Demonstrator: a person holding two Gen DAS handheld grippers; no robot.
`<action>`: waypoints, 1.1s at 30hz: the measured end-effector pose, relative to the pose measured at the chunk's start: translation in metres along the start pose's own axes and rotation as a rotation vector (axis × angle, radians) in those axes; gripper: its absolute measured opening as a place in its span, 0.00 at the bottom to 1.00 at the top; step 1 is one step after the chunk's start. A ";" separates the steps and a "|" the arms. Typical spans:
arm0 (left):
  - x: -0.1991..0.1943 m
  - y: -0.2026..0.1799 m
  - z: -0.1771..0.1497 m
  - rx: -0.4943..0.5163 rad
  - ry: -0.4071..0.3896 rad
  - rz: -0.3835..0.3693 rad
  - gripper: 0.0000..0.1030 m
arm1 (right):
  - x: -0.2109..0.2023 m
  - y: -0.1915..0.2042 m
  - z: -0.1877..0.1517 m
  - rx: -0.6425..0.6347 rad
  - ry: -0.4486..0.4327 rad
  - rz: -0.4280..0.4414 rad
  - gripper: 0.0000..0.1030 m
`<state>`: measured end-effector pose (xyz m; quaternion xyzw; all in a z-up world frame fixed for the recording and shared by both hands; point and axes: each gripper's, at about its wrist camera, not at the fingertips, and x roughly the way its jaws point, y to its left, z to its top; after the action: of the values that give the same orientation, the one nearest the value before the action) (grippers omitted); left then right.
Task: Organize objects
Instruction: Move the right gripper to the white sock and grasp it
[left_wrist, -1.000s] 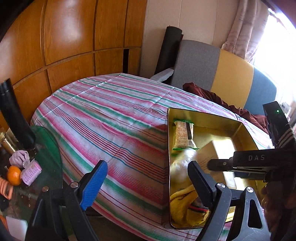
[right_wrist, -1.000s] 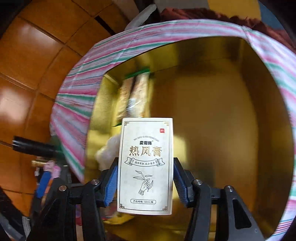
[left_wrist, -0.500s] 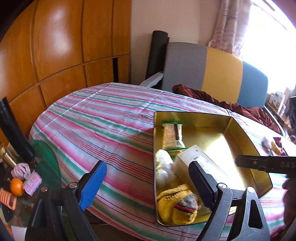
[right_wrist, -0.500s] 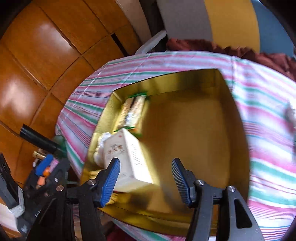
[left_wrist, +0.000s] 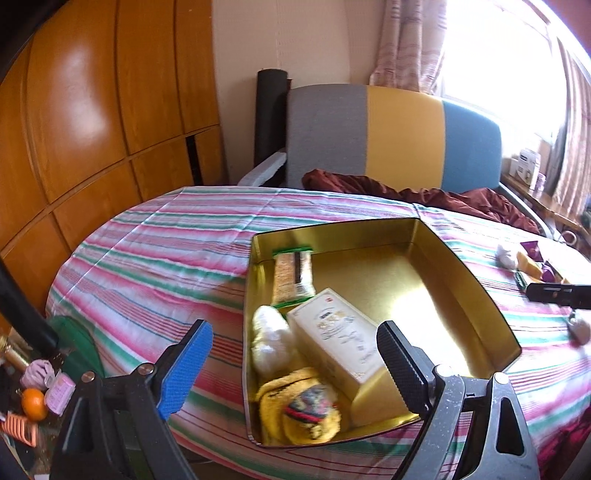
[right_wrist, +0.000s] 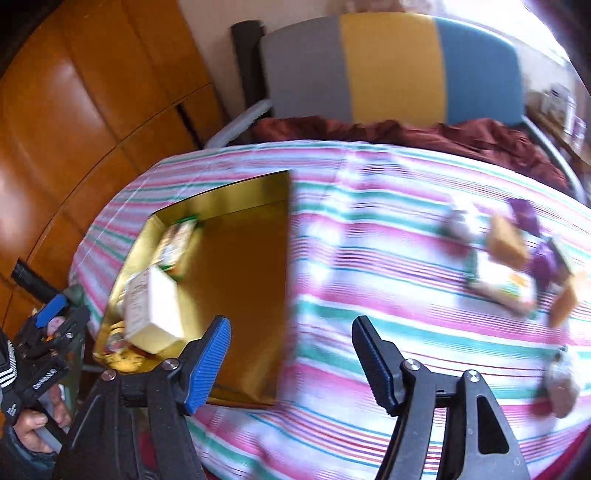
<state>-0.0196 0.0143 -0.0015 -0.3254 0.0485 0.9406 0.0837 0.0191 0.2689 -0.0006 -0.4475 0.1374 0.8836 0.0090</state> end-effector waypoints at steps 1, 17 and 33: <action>0.000 -0.003 0.001 0.006 0.002 -0.009 0.89 | -0.004 -0.011 0.000 0.013 -0.001 -0.021 0.68; 0.004 -0.088 0.021 0.168 -0.002 -0.171 0.90 | -0.052 -0.193 -0.018 0.401 0.112 -0.195 0.78; 0.003 -0.170 0.018 0.278 0.038 -0.386 0.90 | -0.031 -0.236 -0.028 0.263 0.395 -0.327 0.82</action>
<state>-0.0007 0.1837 0.0048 -0.3315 0.1160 0.8853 0.3049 0.0926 0.4921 -0.0466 -0.6221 0.1759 0.7408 0.1824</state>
